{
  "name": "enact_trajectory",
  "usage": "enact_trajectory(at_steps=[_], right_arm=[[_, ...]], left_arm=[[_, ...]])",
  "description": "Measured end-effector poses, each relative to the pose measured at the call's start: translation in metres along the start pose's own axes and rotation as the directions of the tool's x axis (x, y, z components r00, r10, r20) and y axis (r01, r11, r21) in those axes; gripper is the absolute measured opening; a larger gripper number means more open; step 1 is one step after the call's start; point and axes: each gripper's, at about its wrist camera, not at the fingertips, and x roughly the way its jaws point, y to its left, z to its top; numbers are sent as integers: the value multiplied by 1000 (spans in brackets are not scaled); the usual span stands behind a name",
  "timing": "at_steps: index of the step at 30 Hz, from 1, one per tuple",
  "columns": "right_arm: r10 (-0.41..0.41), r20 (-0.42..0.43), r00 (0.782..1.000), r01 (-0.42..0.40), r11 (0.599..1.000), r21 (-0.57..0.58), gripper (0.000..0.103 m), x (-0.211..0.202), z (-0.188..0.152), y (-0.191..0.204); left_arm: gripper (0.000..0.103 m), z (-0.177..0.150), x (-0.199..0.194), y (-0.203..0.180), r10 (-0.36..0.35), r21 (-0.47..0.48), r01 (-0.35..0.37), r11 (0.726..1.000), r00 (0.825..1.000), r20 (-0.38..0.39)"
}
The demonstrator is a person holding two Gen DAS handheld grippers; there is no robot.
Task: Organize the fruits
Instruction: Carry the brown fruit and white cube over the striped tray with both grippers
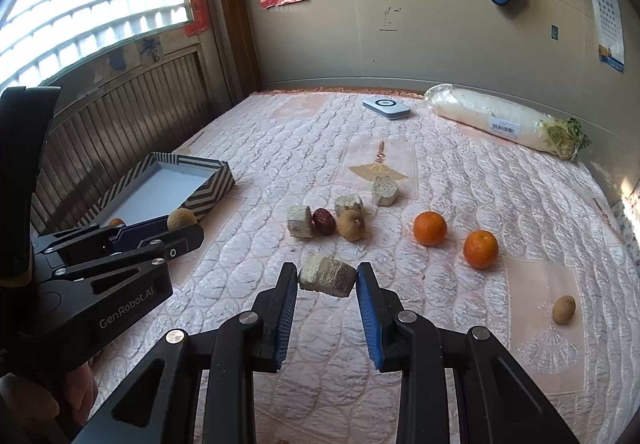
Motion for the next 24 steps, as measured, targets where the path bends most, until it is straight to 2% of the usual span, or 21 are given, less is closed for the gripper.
enact_trajectory(at_steps=[24], right_arm=[[133, -32, 991, -136, 979, -151, 29, 24, 13, 86]], left_arm=[[25, -7, -14, 76, 105, -111, -103, 988, 994, 11]])
